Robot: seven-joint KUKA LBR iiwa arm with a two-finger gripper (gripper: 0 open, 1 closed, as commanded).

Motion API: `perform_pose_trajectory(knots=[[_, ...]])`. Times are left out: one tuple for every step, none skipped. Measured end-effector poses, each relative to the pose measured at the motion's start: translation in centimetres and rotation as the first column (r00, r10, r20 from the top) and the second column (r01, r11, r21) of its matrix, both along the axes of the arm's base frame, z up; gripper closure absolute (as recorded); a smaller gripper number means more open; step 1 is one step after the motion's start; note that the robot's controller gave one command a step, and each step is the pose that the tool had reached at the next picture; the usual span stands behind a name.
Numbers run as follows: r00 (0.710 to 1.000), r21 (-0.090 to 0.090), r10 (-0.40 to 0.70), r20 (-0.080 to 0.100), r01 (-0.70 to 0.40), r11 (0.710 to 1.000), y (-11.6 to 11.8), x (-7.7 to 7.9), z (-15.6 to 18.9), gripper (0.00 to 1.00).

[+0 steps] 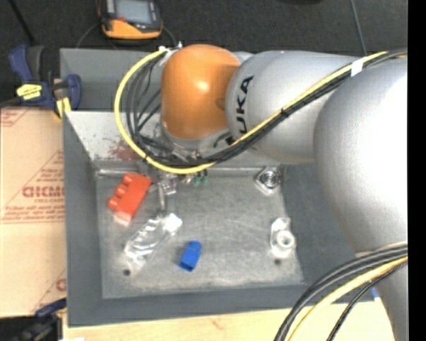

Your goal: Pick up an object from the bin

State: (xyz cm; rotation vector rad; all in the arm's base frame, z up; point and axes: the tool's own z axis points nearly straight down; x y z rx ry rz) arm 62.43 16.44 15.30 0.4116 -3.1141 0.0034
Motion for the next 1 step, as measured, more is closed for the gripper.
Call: perform_pose_trajectory(knots=[[0.940,0.002,0.340,0.004,-0.340,0.940,4.01,1.63,-7.25,0.00]])
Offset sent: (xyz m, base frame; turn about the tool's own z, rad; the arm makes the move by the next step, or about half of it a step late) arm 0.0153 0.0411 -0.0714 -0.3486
